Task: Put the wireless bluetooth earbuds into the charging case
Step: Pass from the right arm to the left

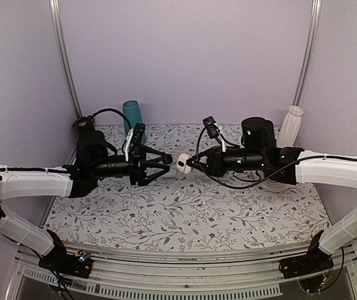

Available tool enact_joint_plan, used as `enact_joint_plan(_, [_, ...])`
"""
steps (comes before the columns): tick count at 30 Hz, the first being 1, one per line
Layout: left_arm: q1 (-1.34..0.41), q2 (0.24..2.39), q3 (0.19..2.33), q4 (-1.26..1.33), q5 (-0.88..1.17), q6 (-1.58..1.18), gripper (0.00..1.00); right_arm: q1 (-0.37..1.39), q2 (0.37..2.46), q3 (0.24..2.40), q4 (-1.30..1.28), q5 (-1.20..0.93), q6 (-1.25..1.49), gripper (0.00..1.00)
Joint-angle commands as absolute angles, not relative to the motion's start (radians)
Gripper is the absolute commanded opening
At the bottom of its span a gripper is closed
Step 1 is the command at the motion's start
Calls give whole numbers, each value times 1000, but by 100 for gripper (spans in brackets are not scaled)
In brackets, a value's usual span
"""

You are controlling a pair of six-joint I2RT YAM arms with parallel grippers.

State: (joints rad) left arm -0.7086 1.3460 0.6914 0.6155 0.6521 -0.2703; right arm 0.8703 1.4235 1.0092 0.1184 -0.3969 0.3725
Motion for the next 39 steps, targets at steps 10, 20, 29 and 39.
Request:
enact_joint_plan(10, [-681,1444,821,616,1044,-422,60,870,1407,1127,-25,-611,185,3])
enact_joint_plan(20, [-703,1463,867,557,1057,-391,51,880,1429,1187,-97,-664,132,3])
enact_joint_plan(29, [-727,1474,889,510,1050,-367,41,885,1458,1240,-149,-667,106,3])
enact_joint_plan(39, [-735,1498,917,493,1049,-368,33,888,1491,1271,-188,-647,91,3])
